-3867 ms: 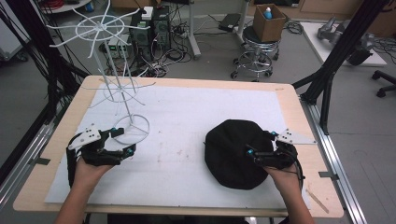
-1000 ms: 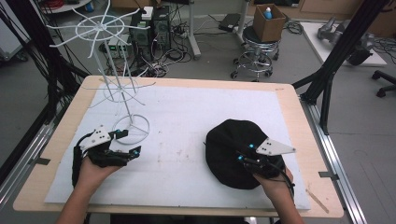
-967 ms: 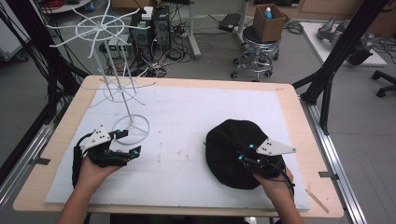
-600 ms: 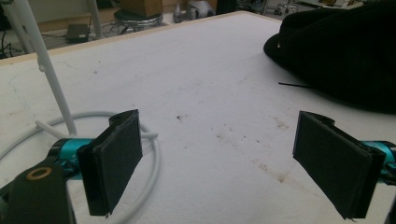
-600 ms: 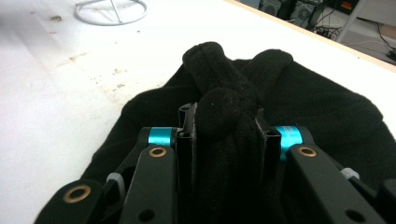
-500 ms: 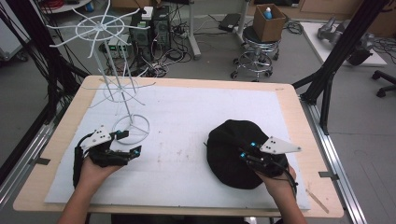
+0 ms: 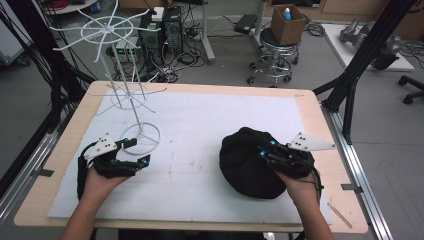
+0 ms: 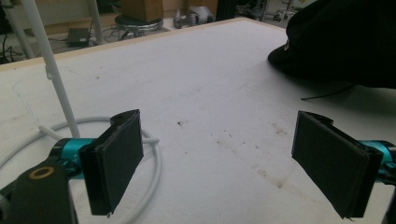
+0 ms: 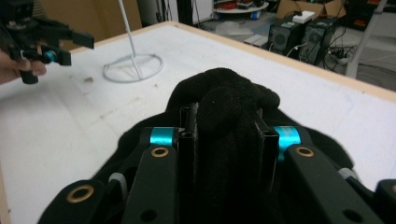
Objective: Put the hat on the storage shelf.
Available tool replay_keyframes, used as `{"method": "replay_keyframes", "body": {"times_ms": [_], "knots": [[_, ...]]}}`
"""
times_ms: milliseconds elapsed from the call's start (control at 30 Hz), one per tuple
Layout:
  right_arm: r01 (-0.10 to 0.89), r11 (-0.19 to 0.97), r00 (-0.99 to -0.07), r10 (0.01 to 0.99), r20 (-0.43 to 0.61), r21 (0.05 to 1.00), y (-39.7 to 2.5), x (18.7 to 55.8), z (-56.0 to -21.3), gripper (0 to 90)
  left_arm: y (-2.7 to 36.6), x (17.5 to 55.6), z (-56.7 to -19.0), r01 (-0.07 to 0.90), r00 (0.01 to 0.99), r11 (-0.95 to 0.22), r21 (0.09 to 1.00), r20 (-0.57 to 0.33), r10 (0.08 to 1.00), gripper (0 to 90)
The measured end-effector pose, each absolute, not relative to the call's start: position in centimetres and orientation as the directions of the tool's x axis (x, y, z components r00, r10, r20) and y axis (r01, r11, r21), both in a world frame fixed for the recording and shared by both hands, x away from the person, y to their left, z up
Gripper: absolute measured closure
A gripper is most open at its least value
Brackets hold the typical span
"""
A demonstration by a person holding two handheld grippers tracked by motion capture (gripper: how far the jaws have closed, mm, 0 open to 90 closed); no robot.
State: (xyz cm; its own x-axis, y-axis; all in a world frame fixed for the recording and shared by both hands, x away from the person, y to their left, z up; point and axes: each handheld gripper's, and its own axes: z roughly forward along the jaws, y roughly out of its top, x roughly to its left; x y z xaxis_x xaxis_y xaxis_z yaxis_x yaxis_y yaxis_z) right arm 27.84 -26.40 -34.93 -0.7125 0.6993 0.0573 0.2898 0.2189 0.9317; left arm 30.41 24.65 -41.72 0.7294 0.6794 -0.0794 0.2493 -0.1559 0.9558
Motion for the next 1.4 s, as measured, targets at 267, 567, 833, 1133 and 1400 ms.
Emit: {"method": "replay_keyframes", "body": {"times_ms": [267, 567, 833, 1133, 1400], "knots": [[0.265, 0.174, -0.738, 0.670, 0.084, 0.948, -26.1, 28.5, -32.9, 70.1, 24.9, 30.3, -41.5, 0.247, 0.726, -0.148, 0.958, -0.082, 0.682, 16.7], [0.234, 0.169, -0.759, 0.647, 0.072, 0.957, -25.4, 29.1, -31.2, 70.0, 25.0, 30.3, -41.5, 0.248, 0.726, -0.152, 0.957, -0.080, 0.683, 16.7], [0.209, 0.186, -0.793, 0.607, 0.055, 0.960, -24.7, 30.5, -29.0, 70.0, 25.3, 30.4, -41.5, 0.251, 0.721, -0.146, 0.957, -0.084, 0.688, 16.8], [0.194, 0.167, -0.817, 0.573, 0.065, 0.967, -24.2, 31.8, -26.3, 70.0, 25.6, 30.3, -41.4, 0.245, 0.720, -0.142, 0.959, -0.082, 0.689, 16.8], [0.162, 0.189, -0.834, 0.551, 0.032, 0.969, -22.5, 32.7, -23.8, 70.0, 25.7, 30.2, -41.2, 0.242, 0.719, -0.133, 0.961, -0.085, 0.690, 16.9]]}}
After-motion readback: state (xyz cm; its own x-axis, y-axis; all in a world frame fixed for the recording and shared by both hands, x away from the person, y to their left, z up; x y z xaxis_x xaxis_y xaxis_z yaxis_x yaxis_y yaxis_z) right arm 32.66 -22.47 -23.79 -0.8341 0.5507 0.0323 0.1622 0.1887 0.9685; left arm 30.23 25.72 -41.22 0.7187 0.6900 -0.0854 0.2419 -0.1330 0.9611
